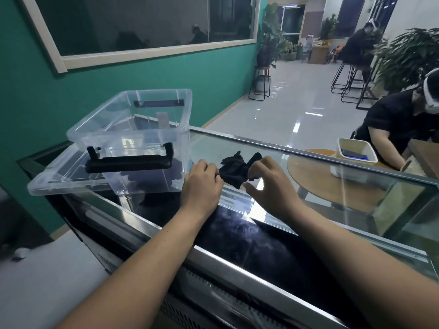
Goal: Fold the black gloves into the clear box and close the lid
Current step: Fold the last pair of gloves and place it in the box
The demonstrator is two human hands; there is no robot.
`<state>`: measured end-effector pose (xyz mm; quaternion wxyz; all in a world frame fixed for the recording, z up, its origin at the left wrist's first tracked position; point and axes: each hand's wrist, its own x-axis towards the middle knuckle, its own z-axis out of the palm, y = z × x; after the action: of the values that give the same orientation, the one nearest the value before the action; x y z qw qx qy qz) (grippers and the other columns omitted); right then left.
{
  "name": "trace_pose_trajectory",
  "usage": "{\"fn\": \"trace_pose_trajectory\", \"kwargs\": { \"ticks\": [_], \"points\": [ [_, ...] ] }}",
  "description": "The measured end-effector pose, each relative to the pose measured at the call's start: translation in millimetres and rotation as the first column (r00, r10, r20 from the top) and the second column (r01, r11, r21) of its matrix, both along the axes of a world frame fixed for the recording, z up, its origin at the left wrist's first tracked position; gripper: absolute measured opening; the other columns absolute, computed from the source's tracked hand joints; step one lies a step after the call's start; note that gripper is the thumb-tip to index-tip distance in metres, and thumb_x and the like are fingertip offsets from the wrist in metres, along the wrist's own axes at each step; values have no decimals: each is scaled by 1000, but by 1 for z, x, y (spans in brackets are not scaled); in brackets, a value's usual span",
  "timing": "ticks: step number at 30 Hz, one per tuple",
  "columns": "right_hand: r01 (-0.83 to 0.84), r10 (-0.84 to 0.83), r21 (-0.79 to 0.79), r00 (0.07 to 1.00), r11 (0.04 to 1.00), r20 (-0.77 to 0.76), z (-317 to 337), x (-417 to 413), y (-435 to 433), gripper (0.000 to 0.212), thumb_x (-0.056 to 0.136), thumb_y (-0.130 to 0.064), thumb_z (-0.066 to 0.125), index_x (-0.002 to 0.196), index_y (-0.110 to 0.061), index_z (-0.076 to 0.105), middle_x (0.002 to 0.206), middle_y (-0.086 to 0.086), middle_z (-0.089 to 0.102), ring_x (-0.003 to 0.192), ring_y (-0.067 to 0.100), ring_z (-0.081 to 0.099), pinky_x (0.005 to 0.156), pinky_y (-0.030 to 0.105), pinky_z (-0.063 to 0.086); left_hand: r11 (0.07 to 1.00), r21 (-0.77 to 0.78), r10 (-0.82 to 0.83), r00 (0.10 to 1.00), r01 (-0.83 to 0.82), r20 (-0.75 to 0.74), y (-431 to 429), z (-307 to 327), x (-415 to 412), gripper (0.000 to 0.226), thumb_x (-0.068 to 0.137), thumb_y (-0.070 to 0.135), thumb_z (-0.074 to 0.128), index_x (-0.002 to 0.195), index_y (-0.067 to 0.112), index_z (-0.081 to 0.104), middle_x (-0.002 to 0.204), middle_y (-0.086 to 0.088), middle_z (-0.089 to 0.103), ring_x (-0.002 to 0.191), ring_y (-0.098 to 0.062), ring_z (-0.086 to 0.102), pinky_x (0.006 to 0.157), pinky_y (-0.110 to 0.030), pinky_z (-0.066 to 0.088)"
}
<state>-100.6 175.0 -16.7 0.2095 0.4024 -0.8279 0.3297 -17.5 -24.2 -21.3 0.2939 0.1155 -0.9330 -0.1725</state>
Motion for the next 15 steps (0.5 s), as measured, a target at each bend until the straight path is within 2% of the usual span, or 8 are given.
{"fn": "trace_pose_trajectory", "kwargs": {
  "ticks": [4,6,10,15],
  "points": [
    [-144,145,13,986,989,-82,2,13,-7,6,93,-26,77,94,-20,75,99,-1,59,91,20,59,81,31,48,1000,0,-17,999,17,-31,4,5,2,14,107,24,52,103,13,59,102,-4,61,95,-25,55,86,-44,46],
    [-168,176,109,982,980,-69,-1,14,-9,14,95,-28,74,107,-21,79,107,-2,67,98,21,63,87,34,50,999,32,-35,996,38,-79,4,7,5,14,108,24,52,100,14,56,97,-1,59,89,-24,53,81,-43,45],
    [-85,100,275,994,958,-40,-4,10,-7,32,100,-33,68,129,-21,74,130,-5,72,118,22,65,99,40,52,998,28,-53,983,59,-178,7,8,16,15,107,25,56,96,16,56,88,2,60,77,-19,49,79,-40,42],
    [-13,19,319,1000,948,-16,1,10,-5,35,102,-37,64,133,-22,71,130,-5,72,119,23,65,97,38,53,994,-25,-106,984,104,-140,6,2,29,15,105,30,57,93,21,58,84,6,61,79,-18,55,86,-40,44]
  ]
}}
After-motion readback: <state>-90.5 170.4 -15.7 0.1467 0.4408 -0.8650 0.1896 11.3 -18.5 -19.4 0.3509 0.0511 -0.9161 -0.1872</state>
